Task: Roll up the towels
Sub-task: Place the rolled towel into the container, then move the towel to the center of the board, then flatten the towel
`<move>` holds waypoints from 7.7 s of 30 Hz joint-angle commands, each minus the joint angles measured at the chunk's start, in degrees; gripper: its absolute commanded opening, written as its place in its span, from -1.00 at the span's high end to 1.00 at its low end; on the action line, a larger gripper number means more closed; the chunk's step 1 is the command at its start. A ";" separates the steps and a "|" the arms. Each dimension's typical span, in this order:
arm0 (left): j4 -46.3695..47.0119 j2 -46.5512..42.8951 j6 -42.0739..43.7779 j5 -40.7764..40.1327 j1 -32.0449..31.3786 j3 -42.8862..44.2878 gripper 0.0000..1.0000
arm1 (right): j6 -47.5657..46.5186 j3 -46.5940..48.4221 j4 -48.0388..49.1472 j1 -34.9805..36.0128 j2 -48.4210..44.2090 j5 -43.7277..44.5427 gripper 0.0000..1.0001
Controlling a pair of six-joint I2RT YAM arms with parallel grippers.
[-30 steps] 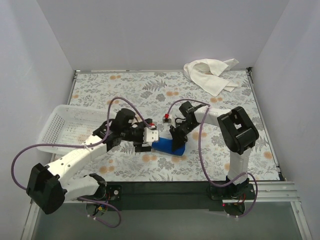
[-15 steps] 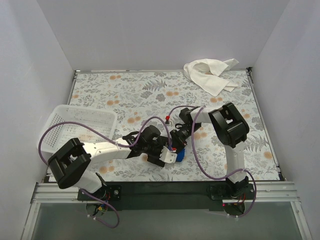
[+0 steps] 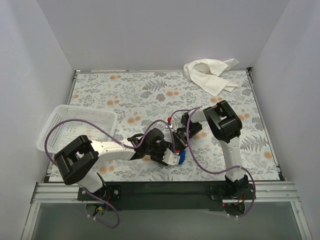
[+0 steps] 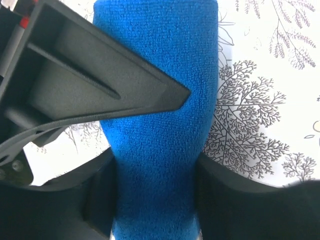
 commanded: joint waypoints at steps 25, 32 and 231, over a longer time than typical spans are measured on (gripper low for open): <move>-38.27 -10.41 -14.38 12.08 14.32 23.47 1.00 | 2.79 11.61 -9.59 -23.60 -19.81 6.40 -0.97; -54.35 -6.63 -14.04 19.73 42.35 39.32 1.00 | 3.41 12.23 -10.20 -25.91 -24.56 10.27 -0.97; -31.33 21.34 -31.37 23.78 22.44 35.12 -0.37 | 7.10 7.23 25.31 -34.79 -14.90 62.30 -0.14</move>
